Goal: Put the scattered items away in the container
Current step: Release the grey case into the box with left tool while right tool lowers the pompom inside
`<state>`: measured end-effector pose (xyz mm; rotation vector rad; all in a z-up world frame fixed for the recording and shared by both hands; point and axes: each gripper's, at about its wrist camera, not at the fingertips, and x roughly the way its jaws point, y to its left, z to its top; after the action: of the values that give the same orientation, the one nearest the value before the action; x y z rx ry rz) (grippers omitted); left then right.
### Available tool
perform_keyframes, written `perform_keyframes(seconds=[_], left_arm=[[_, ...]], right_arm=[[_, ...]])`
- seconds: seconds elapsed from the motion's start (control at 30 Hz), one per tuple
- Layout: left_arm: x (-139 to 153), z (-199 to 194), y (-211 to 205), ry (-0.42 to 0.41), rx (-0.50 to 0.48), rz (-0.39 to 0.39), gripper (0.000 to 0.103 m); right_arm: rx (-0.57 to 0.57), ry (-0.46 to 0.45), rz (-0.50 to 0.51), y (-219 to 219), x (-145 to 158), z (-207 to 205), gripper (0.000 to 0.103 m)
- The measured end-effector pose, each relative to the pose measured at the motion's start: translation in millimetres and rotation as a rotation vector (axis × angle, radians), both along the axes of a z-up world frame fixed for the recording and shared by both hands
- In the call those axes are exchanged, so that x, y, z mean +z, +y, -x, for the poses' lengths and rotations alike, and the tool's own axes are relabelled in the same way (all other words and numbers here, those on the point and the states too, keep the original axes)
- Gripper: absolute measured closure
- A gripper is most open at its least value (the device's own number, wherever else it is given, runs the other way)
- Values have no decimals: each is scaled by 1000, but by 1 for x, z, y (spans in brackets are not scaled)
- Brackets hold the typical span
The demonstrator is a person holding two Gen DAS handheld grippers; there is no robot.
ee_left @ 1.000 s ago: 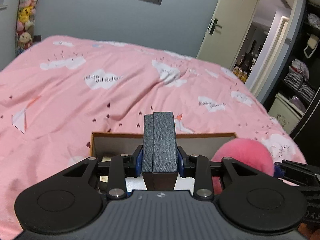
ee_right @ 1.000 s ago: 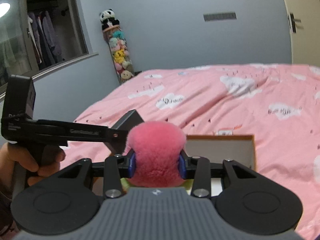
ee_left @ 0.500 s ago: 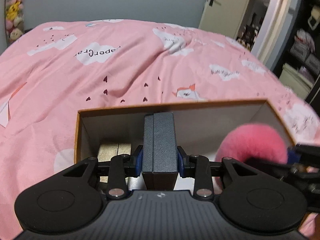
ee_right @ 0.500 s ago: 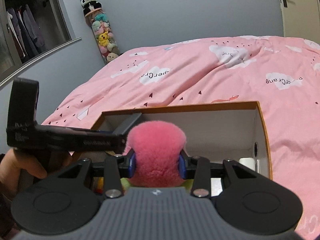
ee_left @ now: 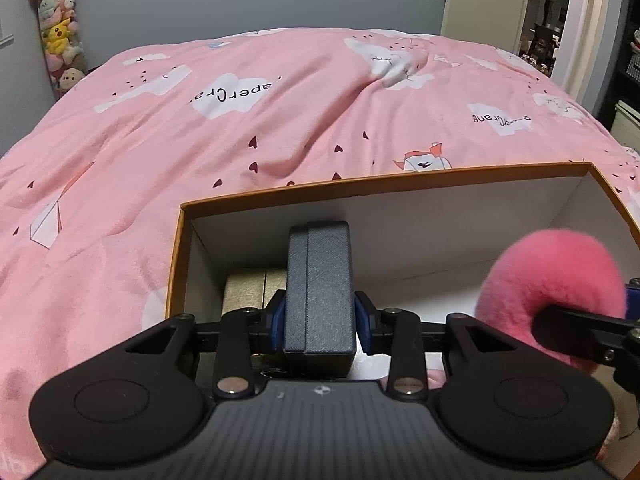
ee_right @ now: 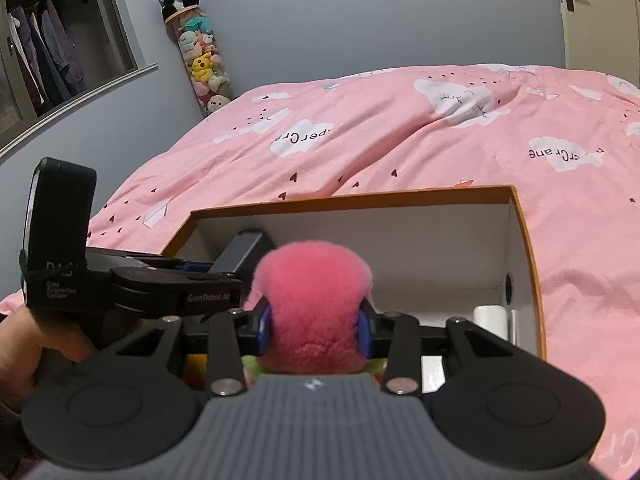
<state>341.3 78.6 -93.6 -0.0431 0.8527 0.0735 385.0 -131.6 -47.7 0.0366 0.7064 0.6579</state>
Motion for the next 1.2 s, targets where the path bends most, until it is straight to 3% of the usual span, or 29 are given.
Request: perform_keyframes(seconds=[0.13, 0.2, 0.23, 0.33, 0.4, 0.53, 0.63, 0.8, 1.07, 1.13, 1.2], left_arm=[[7, 4, 0, -13, -15, 21, 55], [12, 8, -1, -25, -17, -1, 38], [15, 10, -1, -38, -19, -16, 37], [19, 10, -1, -41, -33, -46, 39], [17, 6, -2, -20, -25, -75, 55], [17, 4, -5, -13, -29, -113, 57], [18, 1, -6, -6, 12, -183, 61], [22, 9, 6, -30, 6, -82, 61], [61, 48, 8, -87, -7, -45, 57], [70, 61, 8, -100, -5, -33, 55], [76, 73, 9, -108, 1, -20, 55]], right_arm=[[-1, -3, -6, -6, 2, 3, 60], [-3, -3, -11, -9, 2, 5, 60], [-4, -3, -14, -10, 2, 6, 60], [-4, -2, -21, -13, 3, 8, 60], [-4, -2, -24, -15, 3, 10, 60], [-14, -2, -20, -20, 3, 12, 60], [-29, -6, -34, -27, 6, 14, 61], [-21, -12, -88, -36, 16, 20, 61], [64, -5, -149, -28, 32, 38, 62], [96, 3, -145, -23, 30, 42, 66], [117, 24, -127, -18, 25, 44, 83]])
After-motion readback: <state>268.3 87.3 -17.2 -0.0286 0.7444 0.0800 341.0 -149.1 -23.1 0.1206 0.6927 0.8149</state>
